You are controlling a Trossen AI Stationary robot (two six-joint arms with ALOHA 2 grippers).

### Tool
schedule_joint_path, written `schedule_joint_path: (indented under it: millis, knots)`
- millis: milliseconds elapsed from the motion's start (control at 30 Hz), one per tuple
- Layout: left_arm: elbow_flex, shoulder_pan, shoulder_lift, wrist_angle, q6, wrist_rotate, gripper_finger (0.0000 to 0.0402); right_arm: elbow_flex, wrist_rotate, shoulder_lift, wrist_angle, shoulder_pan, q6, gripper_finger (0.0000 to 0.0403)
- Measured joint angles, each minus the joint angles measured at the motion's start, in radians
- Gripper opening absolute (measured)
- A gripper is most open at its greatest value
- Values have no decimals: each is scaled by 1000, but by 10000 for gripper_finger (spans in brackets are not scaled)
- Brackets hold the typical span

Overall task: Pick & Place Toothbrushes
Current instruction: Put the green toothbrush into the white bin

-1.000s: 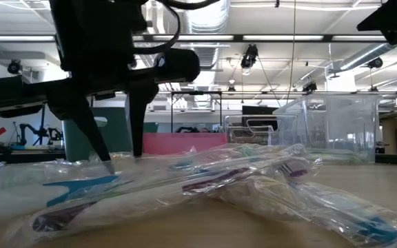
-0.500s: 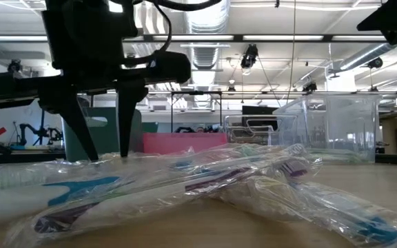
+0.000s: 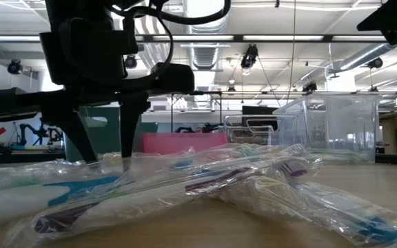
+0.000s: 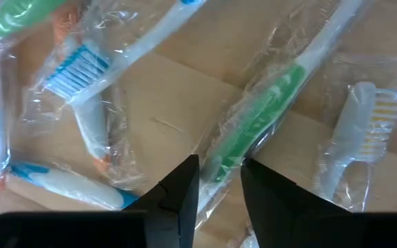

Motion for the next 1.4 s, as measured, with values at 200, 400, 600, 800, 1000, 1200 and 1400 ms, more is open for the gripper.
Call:
schedule_joint_path:
  millis: [200,400,600,800,1000,1200,1400]
  knots:
    - [1,1,5,1,22,0,112,0,0,0,0,0,0,8]
    - [-1,1,5,0,32,1,84,0,0,0,0,0,0,8]
    - [-2,1,6,-3,32,4,50,0,0,0,0,0,0,8]
    - [-2,1,6,0,32,2,37,0,0,0,0,0,0,8]
    - [-2,-5,2,-10,65,-16,37,0,0,0,0,0,0,8]
    - [9,-21,-31,-54,34,-55,37,0,0,0,0,0,0,8]
    - [72,-34,-60,-30,-270,-67,37,0,0,0,0,0,0,8]
